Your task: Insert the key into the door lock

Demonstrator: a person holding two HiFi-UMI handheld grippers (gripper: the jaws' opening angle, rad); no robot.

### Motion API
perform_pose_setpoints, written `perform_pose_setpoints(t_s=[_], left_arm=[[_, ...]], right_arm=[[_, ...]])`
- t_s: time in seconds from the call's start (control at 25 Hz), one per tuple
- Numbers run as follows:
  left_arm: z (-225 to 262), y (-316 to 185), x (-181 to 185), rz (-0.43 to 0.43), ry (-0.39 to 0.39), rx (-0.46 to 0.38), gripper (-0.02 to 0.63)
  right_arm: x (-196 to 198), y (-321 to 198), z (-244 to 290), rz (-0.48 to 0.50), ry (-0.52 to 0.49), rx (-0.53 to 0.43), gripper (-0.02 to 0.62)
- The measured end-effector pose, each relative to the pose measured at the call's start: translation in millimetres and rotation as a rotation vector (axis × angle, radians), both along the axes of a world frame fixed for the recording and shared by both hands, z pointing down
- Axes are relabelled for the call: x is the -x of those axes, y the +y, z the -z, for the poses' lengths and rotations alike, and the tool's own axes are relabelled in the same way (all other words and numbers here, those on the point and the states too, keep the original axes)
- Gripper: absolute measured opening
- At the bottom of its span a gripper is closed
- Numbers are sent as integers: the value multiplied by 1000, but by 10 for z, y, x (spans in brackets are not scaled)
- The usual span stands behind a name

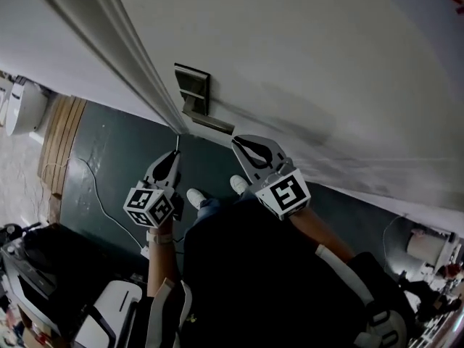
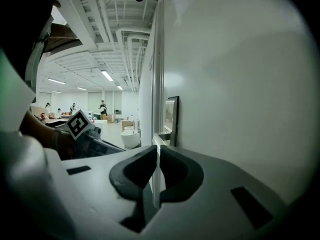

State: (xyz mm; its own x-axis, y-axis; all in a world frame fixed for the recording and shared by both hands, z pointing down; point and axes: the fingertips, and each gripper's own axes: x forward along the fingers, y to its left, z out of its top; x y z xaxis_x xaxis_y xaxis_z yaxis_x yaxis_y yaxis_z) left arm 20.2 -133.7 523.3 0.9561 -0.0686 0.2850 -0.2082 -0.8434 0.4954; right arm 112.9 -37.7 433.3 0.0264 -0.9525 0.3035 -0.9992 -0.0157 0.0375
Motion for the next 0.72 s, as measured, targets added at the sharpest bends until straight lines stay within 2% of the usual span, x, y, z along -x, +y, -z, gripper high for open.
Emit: perform_pose_setpoints(t_s=[0.4, 0.72], left_arm=[[-199, -18, -341, -115, 66, 287, 28], [-242, -46, -611, -147, 100, 466, 28]], right_arm=[[-144, 322, -51, -182, 1, 27, 28], [-336, 507, -169, -284, -10, 61, 28]])
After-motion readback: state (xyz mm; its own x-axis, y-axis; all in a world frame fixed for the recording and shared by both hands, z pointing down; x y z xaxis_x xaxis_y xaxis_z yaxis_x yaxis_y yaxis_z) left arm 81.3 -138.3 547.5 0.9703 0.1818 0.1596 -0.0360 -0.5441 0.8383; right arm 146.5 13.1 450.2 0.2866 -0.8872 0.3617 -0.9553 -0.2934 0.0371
